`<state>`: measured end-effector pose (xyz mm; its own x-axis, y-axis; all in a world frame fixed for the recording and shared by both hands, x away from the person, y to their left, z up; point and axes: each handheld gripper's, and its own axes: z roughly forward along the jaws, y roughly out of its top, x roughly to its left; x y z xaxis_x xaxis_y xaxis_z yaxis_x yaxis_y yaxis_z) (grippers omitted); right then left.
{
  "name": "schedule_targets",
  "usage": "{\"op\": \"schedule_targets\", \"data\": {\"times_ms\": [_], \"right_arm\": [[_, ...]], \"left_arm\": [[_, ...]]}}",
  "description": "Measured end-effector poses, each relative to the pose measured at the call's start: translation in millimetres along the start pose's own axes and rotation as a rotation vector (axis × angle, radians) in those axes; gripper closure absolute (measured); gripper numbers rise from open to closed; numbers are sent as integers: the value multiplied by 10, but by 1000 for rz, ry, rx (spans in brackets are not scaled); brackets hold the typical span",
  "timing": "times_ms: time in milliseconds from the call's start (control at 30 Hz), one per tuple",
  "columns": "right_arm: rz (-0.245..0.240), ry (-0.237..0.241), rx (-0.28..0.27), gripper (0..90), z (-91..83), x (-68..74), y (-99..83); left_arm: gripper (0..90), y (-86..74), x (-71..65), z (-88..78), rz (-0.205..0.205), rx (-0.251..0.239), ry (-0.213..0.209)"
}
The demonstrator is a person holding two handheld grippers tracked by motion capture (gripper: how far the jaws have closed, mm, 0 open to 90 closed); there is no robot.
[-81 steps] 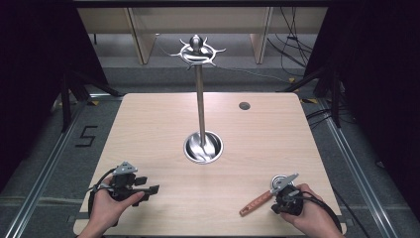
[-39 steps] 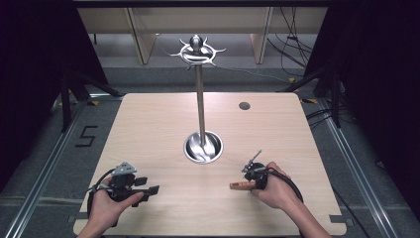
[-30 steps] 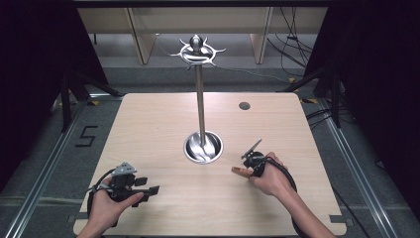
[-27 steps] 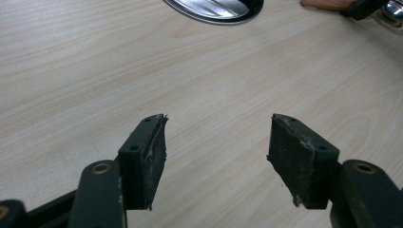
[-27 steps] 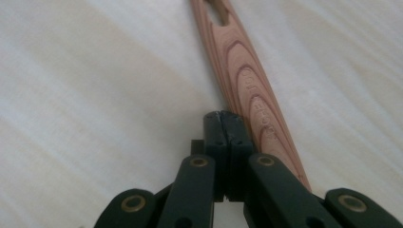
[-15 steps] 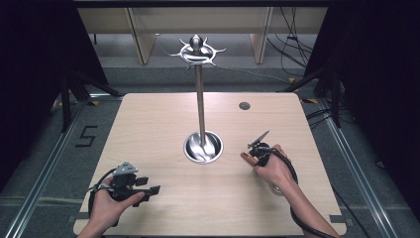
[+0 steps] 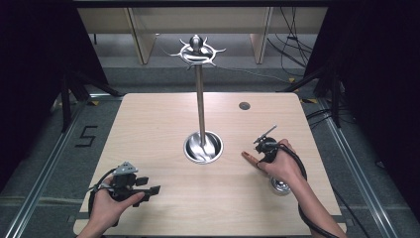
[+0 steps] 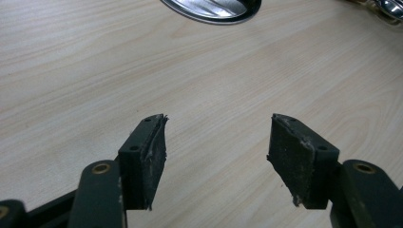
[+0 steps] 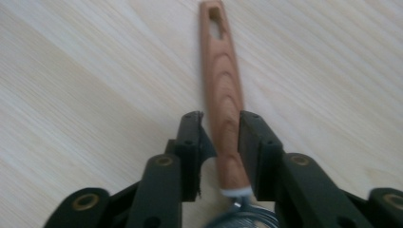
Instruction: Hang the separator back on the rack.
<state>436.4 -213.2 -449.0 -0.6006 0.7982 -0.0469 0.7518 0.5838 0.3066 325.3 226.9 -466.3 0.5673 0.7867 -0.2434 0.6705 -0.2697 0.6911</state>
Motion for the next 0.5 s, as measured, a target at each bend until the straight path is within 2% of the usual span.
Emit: {"op": "schedule_targets", "data": {"times_ms": [33,67,100,200,233,300,333,400,433,500], "right_arm": [[20,0,17,683,-19,-7,-1],[7,-9,20,662,-15,-51,-6],[-6,-1,46,625,9,-106,-13],[-23,8,71,597,32,-131,-13],[-43,5,84,585,49,-143,-9],[-50,2,78,578,64,-143,-15],[-66,8,106,562,63,-139,-8],[-67,13,103,558,67,-136,-10],[-72,16,108,553,67,-136,-10],[-98,9,117,549,79,-141,-12]], "left_arm": [[370,-1,3,1,1,2,13],[370,-1,9,11,-5,1,6],[370,-2,12,10,-5,-1,7],[370,3,10,7,-1,0,9],[369,1,6,10,-4,3,7],[369,-5,5,4,0,7,8],[369,-10,5,6,0,7,12],[369,-17,8,-1,4,7,16],[369,-20,5,-1,-6,1,12],[369,-20,8,-10,-6,-2,11]]}}
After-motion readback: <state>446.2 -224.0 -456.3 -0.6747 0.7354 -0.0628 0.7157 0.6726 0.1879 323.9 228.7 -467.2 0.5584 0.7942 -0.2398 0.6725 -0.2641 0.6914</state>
